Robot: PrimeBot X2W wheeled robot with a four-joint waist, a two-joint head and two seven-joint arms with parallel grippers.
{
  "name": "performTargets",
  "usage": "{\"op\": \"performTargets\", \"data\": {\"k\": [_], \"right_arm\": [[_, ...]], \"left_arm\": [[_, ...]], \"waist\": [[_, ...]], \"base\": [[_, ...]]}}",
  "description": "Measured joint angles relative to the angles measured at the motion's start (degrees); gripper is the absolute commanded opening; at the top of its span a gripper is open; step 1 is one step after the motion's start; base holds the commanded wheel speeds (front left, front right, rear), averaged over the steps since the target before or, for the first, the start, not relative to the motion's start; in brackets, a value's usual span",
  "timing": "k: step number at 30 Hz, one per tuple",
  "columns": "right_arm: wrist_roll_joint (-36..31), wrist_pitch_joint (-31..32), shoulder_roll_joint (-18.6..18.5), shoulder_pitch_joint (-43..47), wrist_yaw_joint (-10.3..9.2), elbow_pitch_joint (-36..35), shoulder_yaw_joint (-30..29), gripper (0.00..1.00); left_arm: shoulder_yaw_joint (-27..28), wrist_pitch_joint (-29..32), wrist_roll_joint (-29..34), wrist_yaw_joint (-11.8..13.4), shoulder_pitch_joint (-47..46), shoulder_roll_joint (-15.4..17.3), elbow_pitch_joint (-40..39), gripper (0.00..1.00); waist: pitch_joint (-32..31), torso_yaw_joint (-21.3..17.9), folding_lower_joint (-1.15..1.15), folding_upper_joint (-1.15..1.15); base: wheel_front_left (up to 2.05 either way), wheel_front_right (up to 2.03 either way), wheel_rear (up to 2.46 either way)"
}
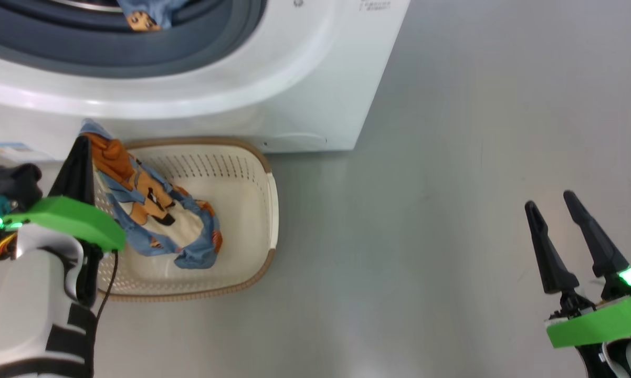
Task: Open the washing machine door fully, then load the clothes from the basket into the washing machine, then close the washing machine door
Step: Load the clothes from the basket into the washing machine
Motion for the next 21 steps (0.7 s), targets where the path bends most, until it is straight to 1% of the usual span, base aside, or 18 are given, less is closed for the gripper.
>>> {"op": "performTargets", "data": {"k": [6, 12, 18, 19, 20, 21], "right_arm": [[-0.09, 0.00, 0.20, 2.77, 0.00, 0.46, -1.32, 1.00], [-0.44, 0.00, 0.43, 5.38, 0.00, 0.78, -1.98, 1.00], [-0.45, 0.00, 0.87, 7.64, 0.00, 1.09, -3.13, 1.00], [-0.45, 0.00, 0.87, 7.64, 0.00, 1.09, -3.13, 1.00], [-0.47, 0.00, 0.90, 8.26, 0.00, 1.12, -3.23, 1.00], [-0.47, 0.00, 0.90, 8.26, 0.00, 1.12, -3.23, 1.00]], "left_arm": [[2.04, -0.01, 0.21, -0.53, 6.42, -0.16, -9.68, 0.00], [3.93, -0.01, 0.76, -0.92, 14.15, -1.47, -18.11, 0.00], [4.43, -0.01, 3.36, -0.91, 23.85, -2.46, -26.24, 0.00], [4.43, -0.01, 3.36, -0.91, 23.85, -2.46, -26.24, 0.00], [4.44, -0.01, 4.23, -0.70, 27.18, -3.33, -28.63, 0.00], [4.44, -0.01, 4.23, -0.70, 27.18, -3.33, -28.63, 0.00]], "waist": [[-4.52, 0.15, 0.00, 0.00], [-8.28, 0.27, 0.01, 0.00], [-11.50, 0.24, 0.00, 0.00], [-11.50, 0.24, 0.00, 0.00], [-12.35, 0.18, 0.01, 0.00], [-12.35, 0.18, 0.01, 0.00]], "base": [[0.00, 0.00, 0.00], [0.00, 0.00, 0.00], [0.00, 0.00, 0.00], [0.00, 0.00, 0.00], [0.00, 0.00, 0.00], [0.00, 0.00, 0.00]]}}
